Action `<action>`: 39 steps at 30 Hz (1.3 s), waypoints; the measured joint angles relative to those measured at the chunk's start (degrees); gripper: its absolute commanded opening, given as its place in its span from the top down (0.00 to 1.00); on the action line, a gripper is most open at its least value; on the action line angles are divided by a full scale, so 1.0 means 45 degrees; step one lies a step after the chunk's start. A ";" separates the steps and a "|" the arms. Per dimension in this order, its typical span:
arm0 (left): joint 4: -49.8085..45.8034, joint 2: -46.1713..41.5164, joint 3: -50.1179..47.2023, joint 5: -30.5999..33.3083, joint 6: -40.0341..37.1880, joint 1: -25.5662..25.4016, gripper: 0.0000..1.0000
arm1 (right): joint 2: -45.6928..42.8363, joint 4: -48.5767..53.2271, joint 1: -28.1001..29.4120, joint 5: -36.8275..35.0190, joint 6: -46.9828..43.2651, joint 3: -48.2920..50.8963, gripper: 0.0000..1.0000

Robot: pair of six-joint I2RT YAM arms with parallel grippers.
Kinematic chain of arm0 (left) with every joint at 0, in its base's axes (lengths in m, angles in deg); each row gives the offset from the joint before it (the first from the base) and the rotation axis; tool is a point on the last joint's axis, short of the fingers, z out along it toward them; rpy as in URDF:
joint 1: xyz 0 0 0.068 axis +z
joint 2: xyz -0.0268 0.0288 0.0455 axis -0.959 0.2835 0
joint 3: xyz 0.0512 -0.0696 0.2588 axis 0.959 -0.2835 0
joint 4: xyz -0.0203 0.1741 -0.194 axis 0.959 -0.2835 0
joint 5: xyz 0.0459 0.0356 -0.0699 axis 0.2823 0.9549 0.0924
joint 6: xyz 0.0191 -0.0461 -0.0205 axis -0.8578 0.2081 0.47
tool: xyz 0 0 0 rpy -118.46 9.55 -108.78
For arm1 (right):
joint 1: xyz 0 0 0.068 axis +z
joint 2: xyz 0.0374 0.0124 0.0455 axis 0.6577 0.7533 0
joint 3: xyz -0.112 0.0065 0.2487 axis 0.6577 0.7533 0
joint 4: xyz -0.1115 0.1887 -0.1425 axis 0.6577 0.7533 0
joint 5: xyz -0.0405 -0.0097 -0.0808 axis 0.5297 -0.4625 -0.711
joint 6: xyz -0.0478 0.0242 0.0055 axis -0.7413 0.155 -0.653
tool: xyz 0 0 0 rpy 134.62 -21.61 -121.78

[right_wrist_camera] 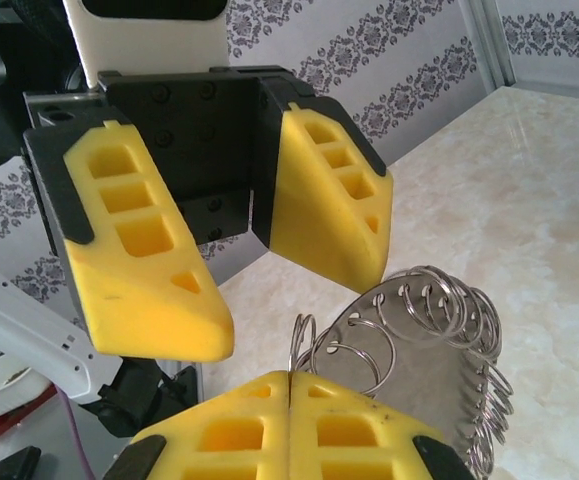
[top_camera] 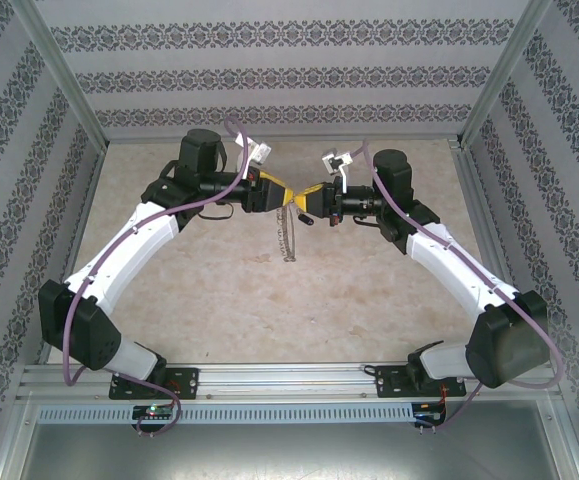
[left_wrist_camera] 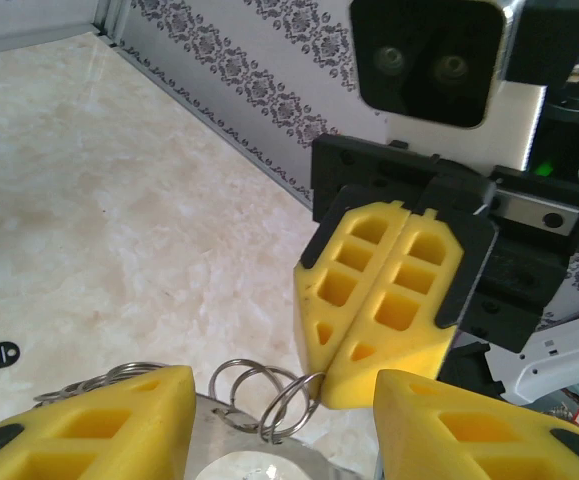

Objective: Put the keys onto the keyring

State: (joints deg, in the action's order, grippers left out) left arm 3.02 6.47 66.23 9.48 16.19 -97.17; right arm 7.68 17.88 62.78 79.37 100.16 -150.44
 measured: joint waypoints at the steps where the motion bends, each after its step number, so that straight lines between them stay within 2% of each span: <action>1: 0.0000 0.0019 0.0044 -0.0034 0.0005 0.0000 0.52 | 0.0015 0.0000 0.0000 0.0005 0.0000 0.0000 1.00; 12: -0.0321 0.0257 0.0102 -0.0272 -0.0015 -0.0010 0.53 | 0.0039 0.0010 0.0000 0.0078 -0.0005 -0.0005 1.00; 16: -0.0525 0.0321 0.0102 -0.0272 -0.0112 -0.0010 0.56 | 0.0053 0.0019 0.0000 0.0078 -0.0005 -0.0005 1.00; 22: -0.0787 0.0359 0.0102 -0.0330 -0.0277 -0.0010 0.70 | 0.0078 -0.0005 0.0000 0.0078 -0.0010 -0.0039 1.00; 24: -0.0845 0.0364 0.0102 -0.0364 -0.0364 -0.0015 0.85 | 0.0097 -0.0015 0.0000 0.0078 -0.0005 -0.0097 1.00; 26: -0.0879 0.0379 0.0097 -0.0359 -0.0432 -0.0044 0.94 | 0.0121 -0.0019 0.0000 0.0073 -0.0015 -0.0121 1.00; 29: -0.0685 0.0374 -0.0131 -0.0233 -0.0316 -0.0092 0.98 | 0.0219 0.0005 -0.0005 -0.0146 -0.0068 -0.0121 1.00; 30: -0.0486 0.0374 -0.0335 -0.0087 -0.0199 -0.0092 0.98 | 0.0301 0.0049 -0.0005 -0.0355 -0.0087 -0.0121 0.94; 32: -0.0136 0.0316 -0.0831 0.0282 0.0015 -0.0092 0.96 | 0.0471 0.0126 -0.0039 -0.0952 -0.0044 -0.0049 0.71; 35: 0.0180 0.0175 -0.1515 0.0855 0.0316 -0.0092 0.76 | 0.0612 0.0092 -0.0209 -0.2365 0.0442 0.0709 0.60; 37: 0.0427 0.0068 -0.1826 0.1146 0.0583 -0.0092 0.57 | 0.0792 0.0039 -0.0466 -0.3381 0.0967 0.1491 0.55; 39: 0.0719 -0.0039 -0.2064 0.1394 0.0835 -0.0097 0.50 | 0.1083 0.0078 -0.0777 -0.4323 0.1467 0.2132 0.53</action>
State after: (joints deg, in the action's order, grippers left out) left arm 6.26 6.30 56.95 15.75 19.94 -97.61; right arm 12.55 18.23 59.28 59.92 106.76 -140.84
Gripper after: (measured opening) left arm 0.445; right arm 0.456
